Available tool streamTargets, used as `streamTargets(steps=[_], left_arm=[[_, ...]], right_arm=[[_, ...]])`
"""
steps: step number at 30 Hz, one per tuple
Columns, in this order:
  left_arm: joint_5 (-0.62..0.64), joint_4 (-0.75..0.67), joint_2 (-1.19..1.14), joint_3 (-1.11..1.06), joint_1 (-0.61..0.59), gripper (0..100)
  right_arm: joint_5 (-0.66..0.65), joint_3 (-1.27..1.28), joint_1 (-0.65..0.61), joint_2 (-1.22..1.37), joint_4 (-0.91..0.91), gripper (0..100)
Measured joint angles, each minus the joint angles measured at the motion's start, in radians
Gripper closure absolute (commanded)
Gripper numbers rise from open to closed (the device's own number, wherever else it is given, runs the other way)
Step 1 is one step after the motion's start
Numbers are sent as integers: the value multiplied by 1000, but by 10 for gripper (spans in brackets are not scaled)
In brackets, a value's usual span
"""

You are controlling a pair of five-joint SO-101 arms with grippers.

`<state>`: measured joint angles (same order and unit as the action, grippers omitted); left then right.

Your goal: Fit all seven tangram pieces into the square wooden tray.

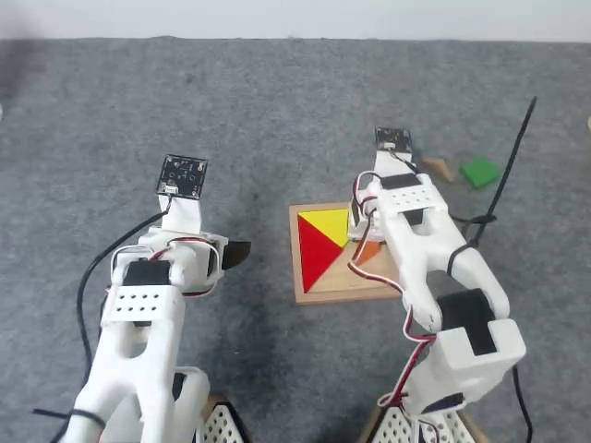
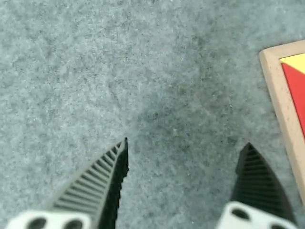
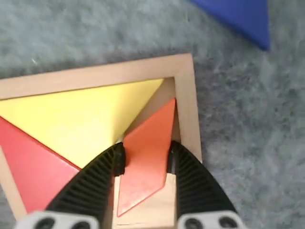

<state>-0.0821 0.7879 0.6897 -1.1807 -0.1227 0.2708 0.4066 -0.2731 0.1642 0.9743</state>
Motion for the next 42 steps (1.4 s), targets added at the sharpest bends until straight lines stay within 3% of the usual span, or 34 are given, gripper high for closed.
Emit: streamTargets(steps=[4, 9, 19, 30, 42], left_arm=[[0, 0, 0, 0, 0, 654], [0, 0, 0, 0, 0, 654], [0, 0, 0, 0, 0, 654], [-5, 0, 0, 0, 0, 654], [-20, 0, 0, -9, 0, 654]], right_arm=[[-15, -32, 0, 0, 29, 674], [-28, -75, 9, 0, 89, 591], [-63, -87, 3, -21, 118, 589], [-170, 204, 58, -390, 109, 589], [-184, 209, 100, -204, 35, 589]])
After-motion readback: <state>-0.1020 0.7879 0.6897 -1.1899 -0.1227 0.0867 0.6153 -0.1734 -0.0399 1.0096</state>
